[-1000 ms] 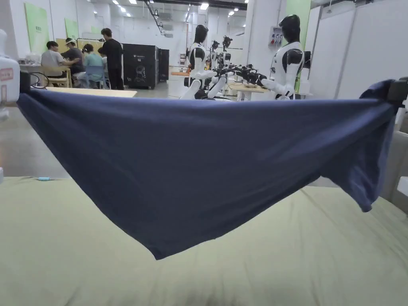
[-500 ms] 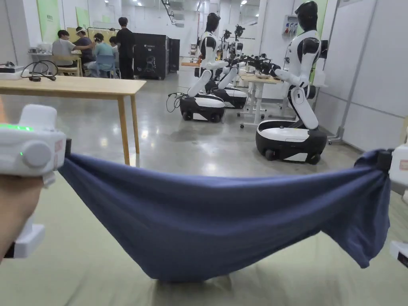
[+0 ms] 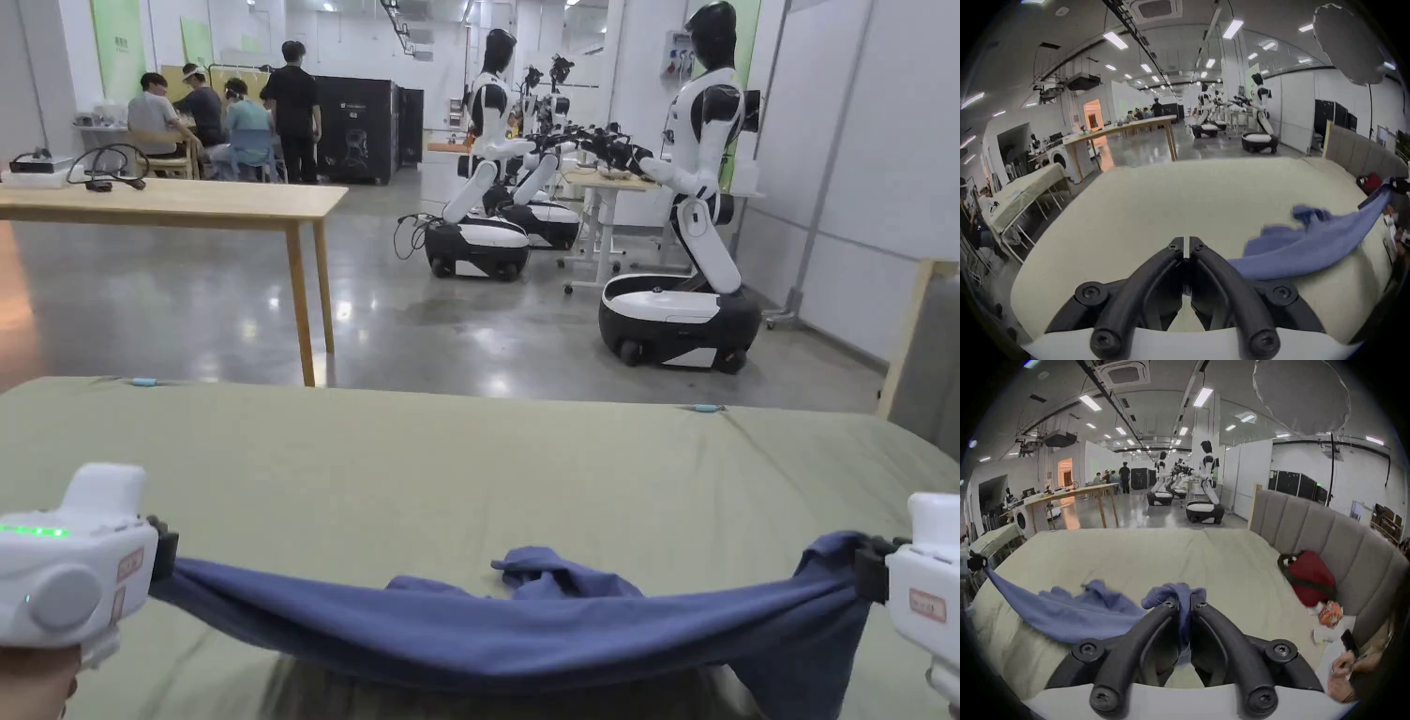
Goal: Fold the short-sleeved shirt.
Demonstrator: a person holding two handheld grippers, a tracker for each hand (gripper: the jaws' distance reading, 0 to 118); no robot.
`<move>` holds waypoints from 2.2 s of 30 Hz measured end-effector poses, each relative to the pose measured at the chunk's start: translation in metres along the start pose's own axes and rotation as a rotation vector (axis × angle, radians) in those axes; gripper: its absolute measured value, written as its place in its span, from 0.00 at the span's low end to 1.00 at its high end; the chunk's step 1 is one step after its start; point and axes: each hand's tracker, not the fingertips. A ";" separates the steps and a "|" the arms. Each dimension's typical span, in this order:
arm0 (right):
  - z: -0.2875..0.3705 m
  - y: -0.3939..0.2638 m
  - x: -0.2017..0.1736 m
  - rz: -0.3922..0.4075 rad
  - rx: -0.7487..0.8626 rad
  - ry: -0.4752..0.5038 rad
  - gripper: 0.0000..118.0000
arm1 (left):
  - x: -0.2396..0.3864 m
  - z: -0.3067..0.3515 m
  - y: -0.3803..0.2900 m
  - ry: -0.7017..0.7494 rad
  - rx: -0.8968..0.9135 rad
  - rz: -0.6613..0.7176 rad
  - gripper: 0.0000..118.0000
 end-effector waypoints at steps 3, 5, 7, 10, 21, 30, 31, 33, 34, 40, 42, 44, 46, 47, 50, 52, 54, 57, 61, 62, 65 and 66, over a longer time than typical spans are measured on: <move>0.022 -0.053 -0.001 -0.028 -0.054 0.016 0.07 | -0.006 0.019 -0.057 -0.013 -0.100 0.022 0.00; 0.031 -0.088 -0.002 -0.037 -0.088 0.016 0.07 | -0.009 0.026 -0.092 -0.008 -0.165 0.024 0.00; 0.036 -0.121 -0.004 -0.043 -0.141 0.007 0.07 | -0.013 0.032 -0.119 -0.009 -0.216 0.042 0.00; 0.044 -0.152 -0.005 -0.042 -0.188 -0.015 0.35 | -0.018 0.039 -0.142 -0.016 -0.240 0.092 0.30; 0.097 -0.068 -0.102 0.049 0.144 0.164 0.87 | 0.061 0.078 -0.072 -0.022 0.177 -0.012 0.95; 0.109 -0.063 -0.157 0.086 0.199 0.260 0.00 | 0.092 0.064 -0.085 -0.099 0.196 -0.086 0.00; 0.108 -0.063 -0.160 0.081 0.180 0.269 0.00 | 0.094 0.080 -0.081 -0.074 0.212 -0.091 0.00; 0.107 -0.067 -0.166 0.104 0.194 0.245 0.00 | 0.086 0.082 -0.087 -0.040 0.172 -0.079 0.00; 0.103 -0.066 -0.164 0.107 0.194 0.246 0.00 | 0.081 0.084 -0.091 -0.033 0.164 -0.071 0.00; 0.079 -0.069 -0.171 0.113 0.141 0.286 0.00 | -0.009 0.040 -0.109 -0.025 -0.098 0.144 0.77; 0.066 -0.070 -0.173 0.118 0.123 0.288 0.00 | -0.018 0.026 -0.122 0.010 -0.163 0.136 0.99; 0.056 -0.071 -0.178 0.126 0.105 0.291 0.00 | -0.030 0.006 -0.135 -0.020 -0.240 0.143 0.98; 0.044 -0.070 -0.181 0.142 0.081 0.291 0.00 | -0.029 -0.004 -0.145 -0.032 -0.235 0.159 0.94; 0.038 -0.069 -0.182 0.147 0.073 0.291 0.00 | -0.024 -0.007 -0.149 -0.027 -0.263 0.153 0.77; 0.020 -0.066 -0.183 0.153 0.047 0.296 0.00 | -0.016 -0.027 -0.161 -0.012 -0.316 0.121 0.09; 0.006 -0.062 -0.182 0.176 0.026 0.284 0.00 | -0.011 -0.029 -0.163 0.012 -0.340 0.098 0.03; -0.013 -0.053 -0.175 0.191 0.006 0.265 0.00 | -0.007 -0.021 -0.164 -0.002 -0.285 0.136 0.03; -0.056 -0.043 -0.169 0.251 -0.068 0.207 0.20 | -0.010 -0.019 -0.157 -0.030 -0.272 0.147 0.03; -0.143 -0.035 -0.163 0.357 -0.271 0.262 0.91 | 0.001 0.003 -0.141 -0.037 -0.234 0.126 0.03; -0.164 -0.034 -0.164 0.388 -0.286 0.260 1.00 | 0.002 0.006 -0.138 -0.040 -0.227 0.133 0.03; -0.209 -0.033 -0.169 0.456 -0.293 0.258 1.00 | 0.006 0.008 -0.125 -0.044 -0.220 0.129 0.03; -0.220 -0.029 -0.172 0.442 -0.294 0.244 1.00 | 0.008 0.010 -0.123 -0.044 -0.216 0.131 0.03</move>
